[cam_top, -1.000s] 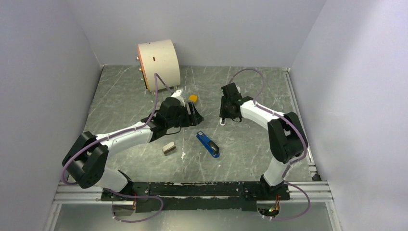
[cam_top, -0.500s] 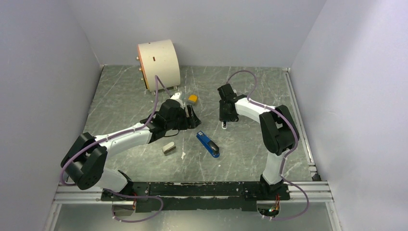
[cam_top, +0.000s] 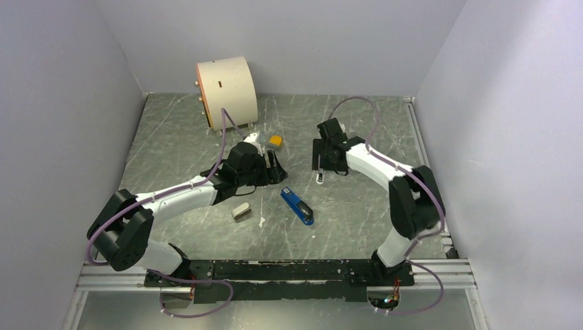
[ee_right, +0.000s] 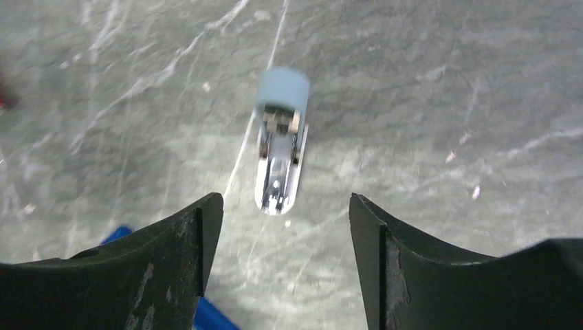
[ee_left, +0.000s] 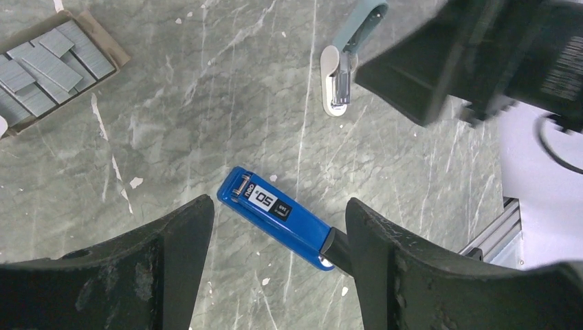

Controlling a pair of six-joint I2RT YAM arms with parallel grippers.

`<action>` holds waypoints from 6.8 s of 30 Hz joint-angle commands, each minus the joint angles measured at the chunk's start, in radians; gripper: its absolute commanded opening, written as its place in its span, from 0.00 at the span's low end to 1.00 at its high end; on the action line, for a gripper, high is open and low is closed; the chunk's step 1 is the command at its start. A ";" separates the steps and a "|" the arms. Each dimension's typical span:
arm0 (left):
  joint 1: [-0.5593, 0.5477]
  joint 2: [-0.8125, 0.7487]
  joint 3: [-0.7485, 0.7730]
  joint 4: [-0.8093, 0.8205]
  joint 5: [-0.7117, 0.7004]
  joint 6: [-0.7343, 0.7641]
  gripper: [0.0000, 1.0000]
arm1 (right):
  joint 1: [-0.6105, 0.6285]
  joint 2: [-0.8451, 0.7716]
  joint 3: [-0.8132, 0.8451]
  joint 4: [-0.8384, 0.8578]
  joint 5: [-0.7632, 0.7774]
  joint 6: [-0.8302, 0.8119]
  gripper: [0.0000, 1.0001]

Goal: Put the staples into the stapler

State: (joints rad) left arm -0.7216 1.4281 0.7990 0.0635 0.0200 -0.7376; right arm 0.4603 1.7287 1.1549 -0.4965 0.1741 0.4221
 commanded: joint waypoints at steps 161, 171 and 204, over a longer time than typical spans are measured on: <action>-0.059 0.236 -0.263 0.251 -0.018 -0.169 0.48 | 0.069 -0.403 -0.164 0.325 0.036 0.013 0.75; -0.080 0.017 -0.287 0.278 -0.172 -0.154 0.51 | 0.071 -0.473 -0.252 0.290 -0.088 0.015 0.63; -0.091 -0.850 -0.345 -0.678 -0.598 -0.329 0.76 | 0.536 0.214 0.159 0.301 -0.148 0.142 0.38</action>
State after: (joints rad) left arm -0.8089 0.5797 0.5041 -0.6342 -0.5995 -1.0275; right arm 0.9955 1.8843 1.2495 -0.1482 0.0532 0.5407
